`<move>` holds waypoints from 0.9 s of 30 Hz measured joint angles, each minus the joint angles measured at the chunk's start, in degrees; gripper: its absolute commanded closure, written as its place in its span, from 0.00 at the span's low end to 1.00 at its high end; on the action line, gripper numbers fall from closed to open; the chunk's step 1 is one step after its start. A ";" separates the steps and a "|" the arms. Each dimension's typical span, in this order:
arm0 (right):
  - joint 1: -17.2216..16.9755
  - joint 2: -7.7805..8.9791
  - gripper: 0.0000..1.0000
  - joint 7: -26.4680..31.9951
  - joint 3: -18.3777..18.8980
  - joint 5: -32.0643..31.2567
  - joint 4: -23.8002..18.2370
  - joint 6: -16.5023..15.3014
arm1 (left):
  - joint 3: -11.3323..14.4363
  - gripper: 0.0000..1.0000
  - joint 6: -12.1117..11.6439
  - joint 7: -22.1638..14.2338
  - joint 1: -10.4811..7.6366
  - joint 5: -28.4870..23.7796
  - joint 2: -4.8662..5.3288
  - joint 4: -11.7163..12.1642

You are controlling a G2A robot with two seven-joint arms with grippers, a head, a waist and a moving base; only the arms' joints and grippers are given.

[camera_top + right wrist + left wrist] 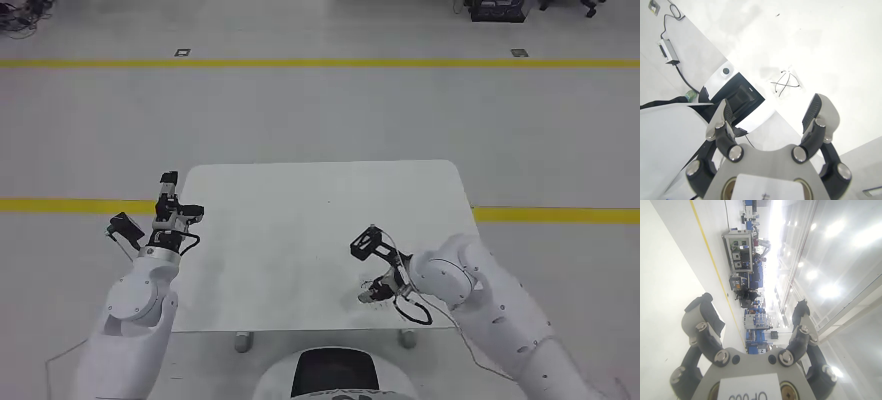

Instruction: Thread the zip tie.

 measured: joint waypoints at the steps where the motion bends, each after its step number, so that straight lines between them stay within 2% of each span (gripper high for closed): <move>1: 1.08 -0.16 0.00 -0.06 -1.46 0.39 1.16 0.51 | 0.00 0.00 0.00 0.00 0.00 0.00 0.00 0.00; 4: 4.50 -0.59 0.00 -0.12 -6.06 3.00 5.13 3.28 | 0.00 0.00 0.00 0.00 0.00 0.00 0.00 0.00; 5: 5.75 -0.70 0.00 -0.12 -7.54 4.86 6.74 5.26 | 0.00 0.00 0.00 0.00 0.00 0.00 0.00 0.00; 8: 8.23 -0.68 0.00 -0.12 -8.73 10.87 9.08 9.29 | 0.00 0.00 0.00 0.00 0.00 0.00 0.00 0.00; 19: 8.12 -0.70 0.00 -0.12 -8.87 10.94 9.50 9.59 | 0.00 0.00 0.00 0.00 0.00 0.00 0.00 0.00; 23: 10.13 -1.42 0.00 -0.11 -13.31 13.42 14.46 17.30 | 0.00 0.00 0.00 0.00 0.00 0.00 0.00 0.00; 27: 12.21 -1.57 0.00 -0.12 -15.02 16.78 16.41 21.85 | 0.00 0.00 0.00 0.00 0.00 0.00 0.00 0.00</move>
